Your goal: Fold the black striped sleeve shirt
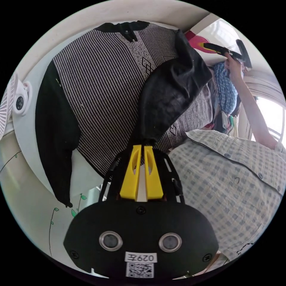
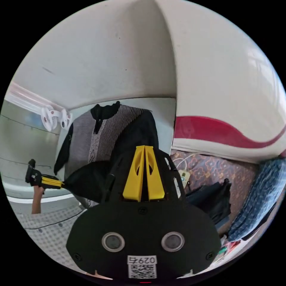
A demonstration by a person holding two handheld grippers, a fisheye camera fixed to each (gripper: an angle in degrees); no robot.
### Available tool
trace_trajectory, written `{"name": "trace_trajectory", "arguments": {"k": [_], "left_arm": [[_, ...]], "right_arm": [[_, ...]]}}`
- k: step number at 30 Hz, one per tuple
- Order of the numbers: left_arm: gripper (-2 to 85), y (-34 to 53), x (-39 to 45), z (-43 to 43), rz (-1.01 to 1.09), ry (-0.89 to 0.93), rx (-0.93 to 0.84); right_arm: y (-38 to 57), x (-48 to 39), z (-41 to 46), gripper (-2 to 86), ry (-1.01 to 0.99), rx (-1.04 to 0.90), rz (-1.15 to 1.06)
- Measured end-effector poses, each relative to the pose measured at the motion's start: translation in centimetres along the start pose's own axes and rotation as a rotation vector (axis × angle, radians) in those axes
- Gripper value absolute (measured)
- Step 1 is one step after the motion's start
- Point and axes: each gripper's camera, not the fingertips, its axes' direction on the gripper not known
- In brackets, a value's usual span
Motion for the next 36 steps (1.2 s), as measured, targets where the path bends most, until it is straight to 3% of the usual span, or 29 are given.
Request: {"name": "trace_trajectory", "arguments": {"k": [3,5,8,13,17,20,22,27,36], "left_arm": [[-1.0,2.4,-0.3,-0.7,-0.047,0.032,0.038],[-1.0,4.3,-1.0,-0.6,-0.096,0.075,0.06],[-1.0,6.9,-1.6,0.7,-0.161,0.097,0.056],[-0.8,8.9,-2.1,-0.8,-0.128,0.321,0.222],[1.8,10.0,-3.5,-3.4,-0.214,0.175,0.339],[11.7,7.9,-4.4,-2.1,-0.229,0.13,0.254],[13.5,6.0,-4.5,-0.3,-0.188,0.138,0.192],[13.4,1.7,-2.4,4.1,0.0,0.123,0.011],[6.2,0.3,2.3,8.8,0.37,-0.112,-0.188]], "right_arm": [[-4.2,-2.8,5.1,-0.5,0.08,-0.192,-0.142],[-5.4,-2.7,4.6,-0.5,0.235,-0.197,-0.094],[-6.1,-2.2,3.7,-0.5,0.167,-0.216,-0.041],[-2.0,-5.3,-1.3,-0.5,0.28,-0.056,-0.1],[5.6,-5.8,-6.0,-0.5,0.084,0.004,-0.046],[12.4,-4.4,-7.1,-0.5,-0.065,0.012,0.114],[16.6,-3.8,-7.1,-0.5,-0.213,0.011,0.204],[26.7,-6.5,-5.7,-0.4,-0.528,0.023,0.357],[31.9,-19.5,-1.1,0.1,-0.699,-0.04,0.382]]}}
